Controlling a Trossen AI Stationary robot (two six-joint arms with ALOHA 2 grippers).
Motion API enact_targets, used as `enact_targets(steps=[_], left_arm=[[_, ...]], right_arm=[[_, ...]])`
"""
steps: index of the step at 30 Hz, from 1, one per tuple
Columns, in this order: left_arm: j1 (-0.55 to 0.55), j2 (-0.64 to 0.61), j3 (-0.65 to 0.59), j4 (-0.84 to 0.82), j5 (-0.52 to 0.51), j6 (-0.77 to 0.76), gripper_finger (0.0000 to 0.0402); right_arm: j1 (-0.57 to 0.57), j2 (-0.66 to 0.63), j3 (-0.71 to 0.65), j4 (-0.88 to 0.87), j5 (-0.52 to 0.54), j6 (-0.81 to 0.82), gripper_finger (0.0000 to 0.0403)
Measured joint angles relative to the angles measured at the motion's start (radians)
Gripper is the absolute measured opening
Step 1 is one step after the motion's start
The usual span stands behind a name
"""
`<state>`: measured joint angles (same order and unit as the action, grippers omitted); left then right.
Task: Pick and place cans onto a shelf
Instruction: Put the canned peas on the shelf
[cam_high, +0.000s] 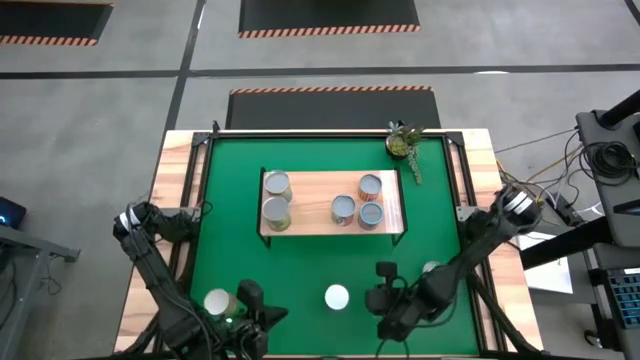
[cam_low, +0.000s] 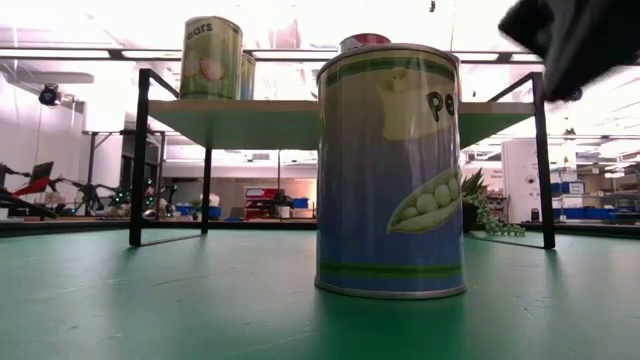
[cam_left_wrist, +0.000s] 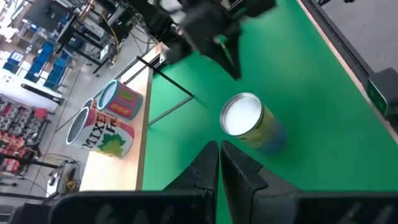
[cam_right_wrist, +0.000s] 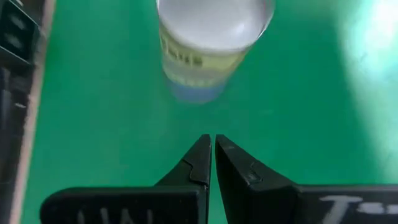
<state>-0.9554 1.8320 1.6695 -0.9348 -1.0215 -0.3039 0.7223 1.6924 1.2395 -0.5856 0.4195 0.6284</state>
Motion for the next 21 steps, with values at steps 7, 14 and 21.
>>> enact_targets(steps=[7, 14, 21], left_arm=[[0.002, 0.0, 0.0, 0.0, -0.015, -0.011, 0.0], [0.003, 0.0, 0.0, 0.0, -0.017, -0.023, 0.0], [0.003, 0.0, 0.0, 0.0, -0.017, -0.027, 0.0]], right_arm=[[0.0, 0.122, -0.003, 0.153, -0.001, 0.003, 0.0018], [0.0, 0.133, -0.005, 0.172, 0.024, 0.026, 0.0097], [0.014, 0.131, -0.014, 0.178, 0.274, 0.021, 0.0227]])
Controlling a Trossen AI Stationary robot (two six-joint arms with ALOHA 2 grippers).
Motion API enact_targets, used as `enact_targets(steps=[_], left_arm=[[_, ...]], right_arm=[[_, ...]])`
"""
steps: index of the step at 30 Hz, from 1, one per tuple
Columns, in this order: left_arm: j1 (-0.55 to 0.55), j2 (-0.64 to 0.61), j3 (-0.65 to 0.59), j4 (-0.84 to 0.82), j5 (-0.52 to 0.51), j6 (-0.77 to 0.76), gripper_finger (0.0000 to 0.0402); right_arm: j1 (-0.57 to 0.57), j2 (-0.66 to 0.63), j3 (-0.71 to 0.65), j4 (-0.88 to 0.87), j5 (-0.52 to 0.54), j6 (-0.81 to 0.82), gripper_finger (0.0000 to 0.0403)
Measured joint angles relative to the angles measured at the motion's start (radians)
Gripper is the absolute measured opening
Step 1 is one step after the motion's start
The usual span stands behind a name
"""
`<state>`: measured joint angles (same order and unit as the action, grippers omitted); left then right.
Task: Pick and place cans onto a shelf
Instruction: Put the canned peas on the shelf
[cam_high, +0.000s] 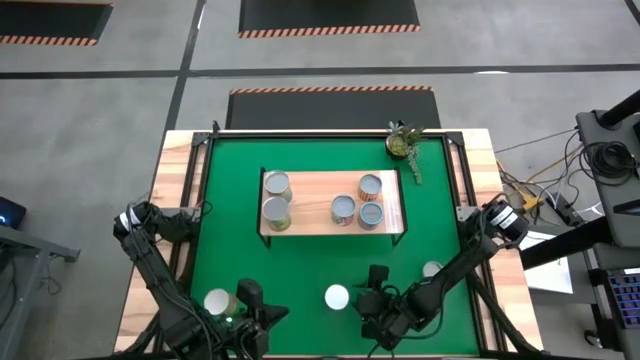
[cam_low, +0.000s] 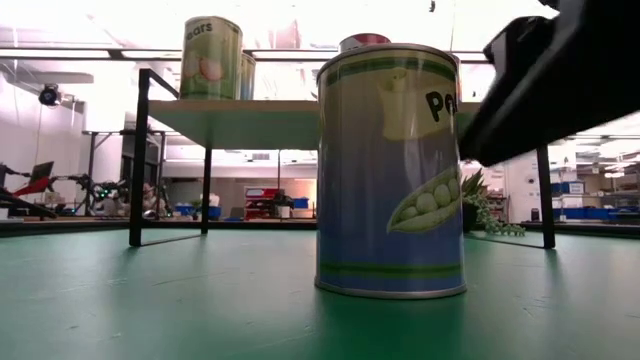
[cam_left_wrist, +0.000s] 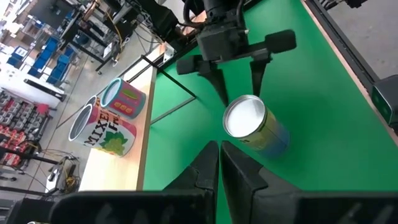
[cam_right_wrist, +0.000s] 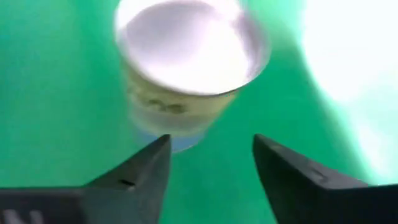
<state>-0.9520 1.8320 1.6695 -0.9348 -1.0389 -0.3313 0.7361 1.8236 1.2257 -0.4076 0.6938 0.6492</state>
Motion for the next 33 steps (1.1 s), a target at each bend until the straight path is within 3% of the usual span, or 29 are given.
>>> enact_targets(steps=[4, 9, 20, 33], left_arm=[[0.0, 0.0, 0.0, 0.0, -0.001, 0.0, 0.0], [0.0, 0.0, 0.0, 0.0, -0.002, 0.0, 0.0], [0.008, 0.0, 0.0, 0.0, -0.002, 0.0, 0.0], [0.014, -0.001, -0.001, 0.002, 0.001, -0.013, 0.0]], right_arm=[[0.001, 0.004, -0.022, 0.004, 0.038, 0.023, 0.0284], [0.001, 0.01, -0.108, 0.182, -0.026, -0.023, 0.0315], [-0.028, 0.01, -0.294, 0.763, -0.09, -0.245, 0.0307], [-0.096, 0.01, -0.245, 0.811, -0.246, -0.347, 0.0299]])
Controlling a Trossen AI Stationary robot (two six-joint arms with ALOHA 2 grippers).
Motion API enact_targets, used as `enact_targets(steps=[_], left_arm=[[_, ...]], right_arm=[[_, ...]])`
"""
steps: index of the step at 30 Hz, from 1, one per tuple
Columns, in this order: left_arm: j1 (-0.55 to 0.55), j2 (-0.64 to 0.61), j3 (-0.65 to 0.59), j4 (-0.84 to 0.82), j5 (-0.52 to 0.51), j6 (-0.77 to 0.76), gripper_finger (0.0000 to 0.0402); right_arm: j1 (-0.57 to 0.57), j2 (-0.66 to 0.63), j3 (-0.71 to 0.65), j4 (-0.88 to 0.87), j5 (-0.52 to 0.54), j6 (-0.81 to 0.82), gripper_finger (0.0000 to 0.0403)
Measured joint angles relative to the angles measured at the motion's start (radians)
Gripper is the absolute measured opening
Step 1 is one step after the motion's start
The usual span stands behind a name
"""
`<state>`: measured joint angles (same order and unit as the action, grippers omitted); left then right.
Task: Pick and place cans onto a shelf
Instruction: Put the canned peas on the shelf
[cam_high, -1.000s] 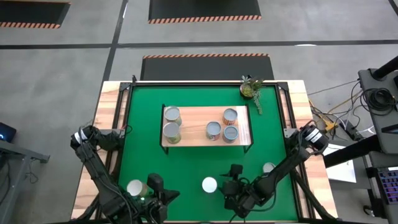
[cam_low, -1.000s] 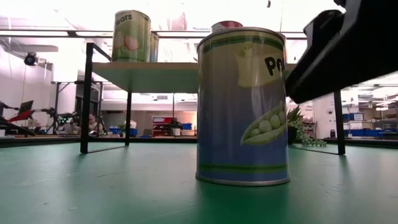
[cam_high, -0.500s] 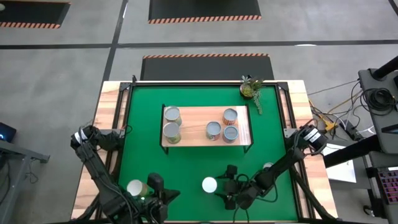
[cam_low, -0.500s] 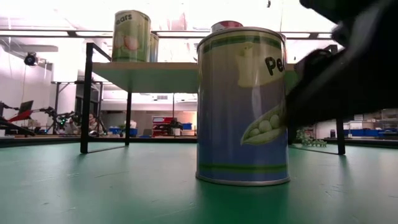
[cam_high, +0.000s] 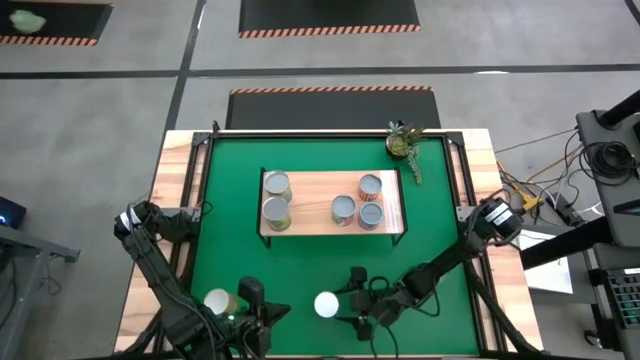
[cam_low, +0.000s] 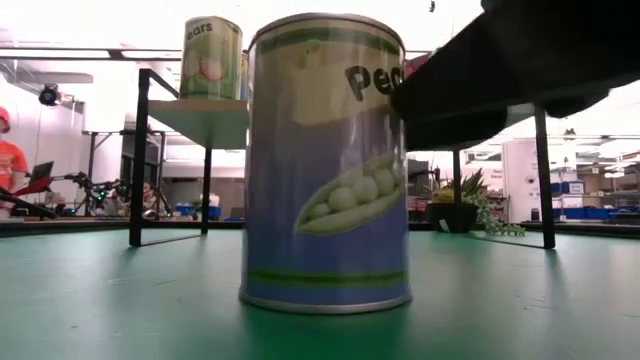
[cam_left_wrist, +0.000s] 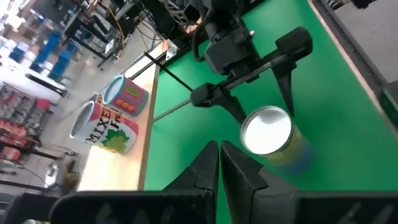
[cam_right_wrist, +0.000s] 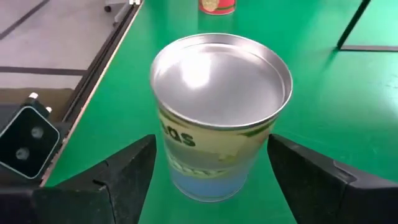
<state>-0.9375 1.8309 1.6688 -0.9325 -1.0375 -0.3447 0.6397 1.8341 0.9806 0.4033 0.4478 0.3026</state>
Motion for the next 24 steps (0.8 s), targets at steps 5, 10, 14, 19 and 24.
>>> enact_targets(steps=[5, 10, 14, 19, 24], left_arm=[[0.007, 0.006, -0.009, -0.001, 0.153, -0.145, 0.0], [0.032, 0.085, -0.052, 0.056, 0.303, -0.244, 0.0], [0.076, 0.168, -0.071, 0.132, 0.376, -0.22, 0.0], [0.149, 0.244, -0.067, 0.181, 0.426, -0.186, 0.0], [0.185, 0.259, -0.067, 0.211, 0.449, -0.168, 0.0]], right_arm=[[0.002, 0.011, 0.012, 0.001, -0.012, -0.014, 0.031], [0.0, 0.045, 0.024, -0.003, -0.011, -0.026, 0.0312], [0.001, 0.066, 0.045, -0.001, -0.003, -0.027, 0.0309], [-0.007, 0.081, 0.073, -0.007, -0.003, -0.056, 0.0309], [-0.017, 0.078, 0.083, -0.003, -0.004, -0.065, 0.03]])
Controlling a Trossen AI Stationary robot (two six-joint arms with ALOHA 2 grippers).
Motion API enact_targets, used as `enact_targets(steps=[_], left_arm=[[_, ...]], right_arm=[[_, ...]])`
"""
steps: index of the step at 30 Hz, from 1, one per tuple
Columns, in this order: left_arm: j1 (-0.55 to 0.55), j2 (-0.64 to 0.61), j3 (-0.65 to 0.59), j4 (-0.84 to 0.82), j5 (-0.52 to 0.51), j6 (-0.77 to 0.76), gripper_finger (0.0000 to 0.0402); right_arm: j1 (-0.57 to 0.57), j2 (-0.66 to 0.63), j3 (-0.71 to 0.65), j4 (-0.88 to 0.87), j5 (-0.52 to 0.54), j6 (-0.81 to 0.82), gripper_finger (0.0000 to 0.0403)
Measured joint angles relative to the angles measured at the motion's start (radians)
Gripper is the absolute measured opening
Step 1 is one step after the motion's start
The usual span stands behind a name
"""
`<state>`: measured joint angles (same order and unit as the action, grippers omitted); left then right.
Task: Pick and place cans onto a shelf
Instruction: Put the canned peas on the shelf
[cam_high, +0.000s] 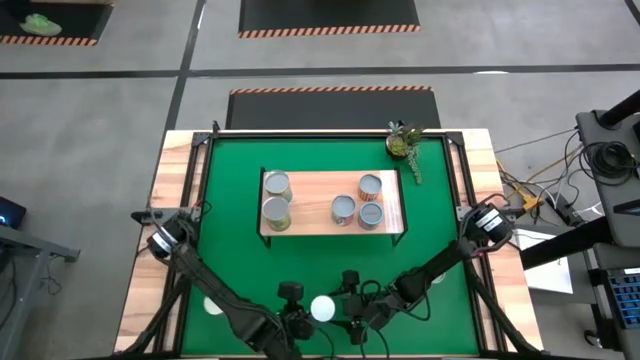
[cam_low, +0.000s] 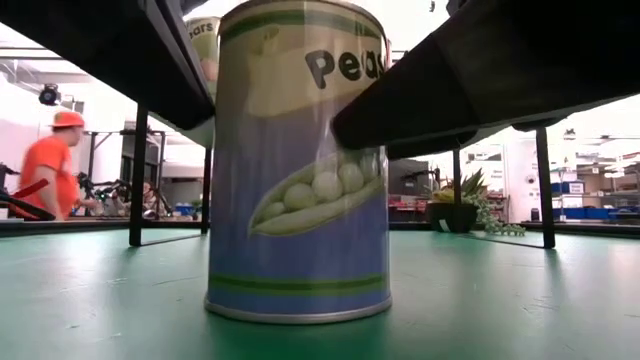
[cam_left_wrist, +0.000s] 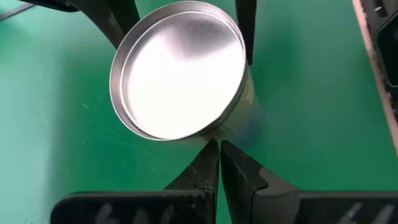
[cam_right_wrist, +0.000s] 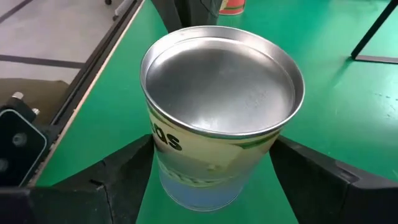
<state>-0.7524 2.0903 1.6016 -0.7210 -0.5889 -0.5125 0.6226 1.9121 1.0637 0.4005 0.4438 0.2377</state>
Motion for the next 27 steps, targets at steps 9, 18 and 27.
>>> enact_targets(steps=[9, 18, 27], left_arm=[[0.006, -0.005, 0.0, -0.002, 0.005, 0.005, 0.0], [0.001, -0.012, 0.0, -0.033, -0.013, 0.005, 0.0], [0.016, -0.013, -0.011, -0.016, -0.019, 0.007, 0.0]], right_arm=[[-0.001, 0.0, 0.008, -0.007, -0.007, -0.007, 0.0248], [-0.003, -0.005, 0.008, -0.006, -0.015, -0.003, 0.024], [-0.013, 0.001, 0.008, 0.001, -0.007, 0.033, 0.0302]])
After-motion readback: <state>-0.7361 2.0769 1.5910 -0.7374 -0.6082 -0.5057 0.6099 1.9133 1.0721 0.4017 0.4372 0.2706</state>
